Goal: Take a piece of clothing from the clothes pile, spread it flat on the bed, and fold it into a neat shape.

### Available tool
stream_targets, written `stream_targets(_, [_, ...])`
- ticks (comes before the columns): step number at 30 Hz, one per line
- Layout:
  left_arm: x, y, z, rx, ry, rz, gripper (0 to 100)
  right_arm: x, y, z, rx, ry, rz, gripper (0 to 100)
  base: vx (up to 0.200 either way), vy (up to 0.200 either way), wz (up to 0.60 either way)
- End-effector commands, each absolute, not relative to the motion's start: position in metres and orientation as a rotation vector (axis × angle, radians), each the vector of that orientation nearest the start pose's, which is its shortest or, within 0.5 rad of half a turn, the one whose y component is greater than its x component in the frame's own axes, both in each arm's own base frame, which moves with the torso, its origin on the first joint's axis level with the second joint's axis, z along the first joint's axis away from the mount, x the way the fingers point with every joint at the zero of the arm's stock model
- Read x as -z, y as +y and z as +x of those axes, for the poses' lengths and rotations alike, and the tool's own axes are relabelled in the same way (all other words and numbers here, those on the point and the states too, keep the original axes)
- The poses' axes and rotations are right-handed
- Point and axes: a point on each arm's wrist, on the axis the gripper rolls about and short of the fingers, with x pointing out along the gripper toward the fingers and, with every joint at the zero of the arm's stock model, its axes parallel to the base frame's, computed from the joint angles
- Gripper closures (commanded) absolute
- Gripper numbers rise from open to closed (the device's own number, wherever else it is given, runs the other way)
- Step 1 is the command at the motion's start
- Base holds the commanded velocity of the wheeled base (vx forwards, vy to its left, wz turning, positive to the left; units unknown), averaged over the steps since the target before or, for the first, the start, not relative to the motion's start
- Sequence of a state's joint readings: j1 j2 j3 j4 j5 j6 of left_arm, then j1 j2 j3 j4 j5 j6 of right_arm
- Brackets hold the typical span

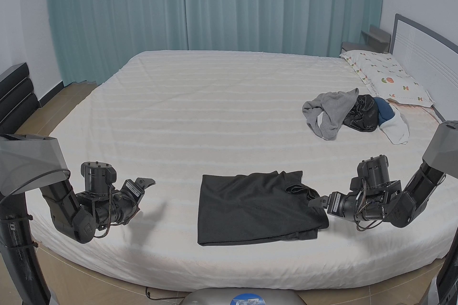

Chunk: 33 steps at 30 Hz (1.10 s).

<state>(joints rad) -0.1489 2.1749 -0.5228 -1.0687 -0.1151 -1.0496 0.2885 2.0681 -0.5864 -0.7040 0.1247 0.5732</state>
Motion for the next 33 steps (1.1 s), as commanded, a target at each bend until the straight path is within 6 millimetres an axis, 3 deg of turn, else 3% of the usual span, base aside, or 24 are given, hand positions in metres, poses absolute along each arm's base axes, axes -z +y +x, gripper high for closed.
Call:
stream_targets(1, [-0.01, -0.051, 0.312, -0.069, 0.669, -1.0, 0, -0.052, 0.108, 0.301, -0.212, 0.779, 0.595, 0, 0.2, 0.0, 0.0])
stream_targets(7, [-0.007, -0.052, 0.312, -0.073, 0.678, -0.995, 0, -0.051, 0.146, 0.308, -0.276, 0.811, 0.663, 0, 0.0, 0.0, 0.0])
stream_targets(9, [-0.006, -0.052, 0.312, -0.074, 0.679, -0.995, 0, -0.05, 0.149, 0.308, -0.281, 0.815, 0.667, 0, 0.0, 0.0, 0.0])
stream_targets(11, [-0.006, -0.052, 0.312, -0.075, 0.68, -0.995, 0, -0.043, 0.164, 0.308, -0.301, 0.856, 0.658, 0, 0.0, 0.0, 0.0])
stream_targets(17, [-0.005, -0.052, 0.312, -0.077, 0.681, -0.994, 0, -0.015, 0.177, 0.322, -0.286, 0.911, 0.64, 0, 0.0, 0.0, 0.0])
stream_targets(21, [-0.005, -0.052, 0.312, -0.078, 0.682, -0.994, 0, 0.003, 0.175, 0.345, -0.254, 0.895, 0.655, 0, 0.0, 0.0, 0.0])
stream_targets(27, [-0.005, -0.052, 0.312, -0.078, 0.682, -0.994, 0, -0.004, 0.154, 0.381, -0.221, 0.759, 0.702, 0, 0.0, 0.0, 0.0])
stream_targets(33, [-0.005, -0.052, 0.313, -0.076, 0.679, -0.994, 0, -0.002, 0.127, 0.391, -0.152, 0.723, 0.72, 0, 0.0, 0.0, 0.0])
